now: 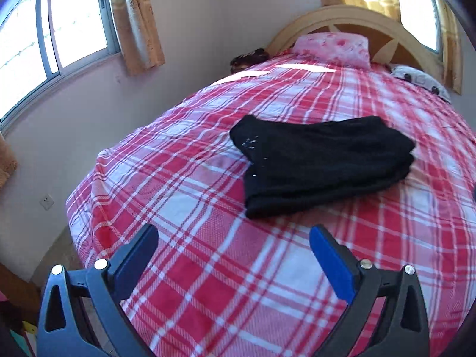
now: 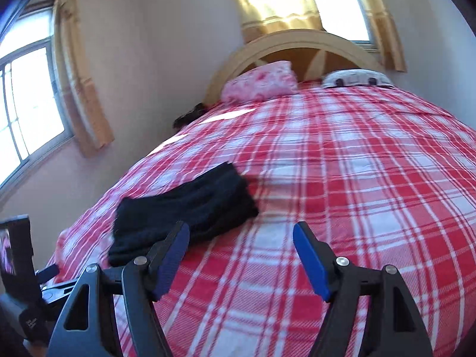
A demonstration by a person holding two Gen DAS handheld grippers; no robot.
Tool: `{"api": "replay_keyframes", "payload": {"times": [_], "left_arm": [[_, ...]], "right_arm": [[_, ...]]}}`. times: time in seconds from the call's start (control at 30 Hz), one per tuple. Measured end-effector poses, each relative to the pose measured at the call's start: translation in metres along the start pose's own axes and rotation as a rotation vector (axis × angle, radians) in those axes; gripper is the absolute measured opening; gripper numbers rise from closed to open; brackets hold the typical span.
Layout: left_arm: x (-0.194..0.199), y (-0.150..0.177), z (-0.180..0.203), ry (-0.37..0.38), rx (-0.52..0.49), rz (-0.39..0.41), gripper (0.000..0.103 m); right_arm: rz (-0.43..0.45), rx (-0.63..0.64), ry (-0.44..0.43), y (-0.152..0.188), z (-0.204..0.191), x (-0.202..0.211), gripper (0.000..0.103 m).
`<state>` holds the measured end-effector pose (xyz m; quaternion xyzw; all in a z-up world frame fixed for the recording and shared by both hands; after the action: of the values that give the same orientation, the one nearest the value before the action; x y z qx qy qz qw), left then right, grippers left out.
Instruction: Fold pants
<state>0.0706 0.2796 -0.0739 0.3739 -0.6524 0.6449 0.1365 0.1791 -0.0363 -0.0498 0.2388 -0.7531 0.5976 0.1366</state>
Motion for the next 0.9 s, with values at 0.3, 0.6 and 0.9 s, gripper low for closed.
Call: {"api": "replay_keyframes", "payload": {"times": [0.3,0.6,0.9], "left_arm": [[0.056,-0.009,-0.004,0.074,0.059,0.115,0.103],[0.074,-0.016,-0.003,0.09,0.057,0.149,0.103],[0.081,-0.018,0.002,0.079,0.038,0.175,0.103]], "right_arm": [[0.013,0.066,-0.094,0.004,-0.038,0.045,0.074],[0.104,0.079,-0.126,-0.019,-0.051,0.077,0.075],[0.111,0.079,-0.124,-0.017,-0.05,0.081,0.075]]}}
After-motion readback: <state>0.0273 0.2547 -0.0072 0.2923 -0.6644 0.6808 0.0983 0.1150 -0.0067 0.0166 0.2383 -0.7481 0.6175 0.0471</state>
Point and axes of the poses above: each gripper's, at about its wrist camera, not at the fingertips, and x roughly against the way its jaws point, z to its right, y to its underside, the point moved 9 cm from there along -x, roughly the way its jaws point
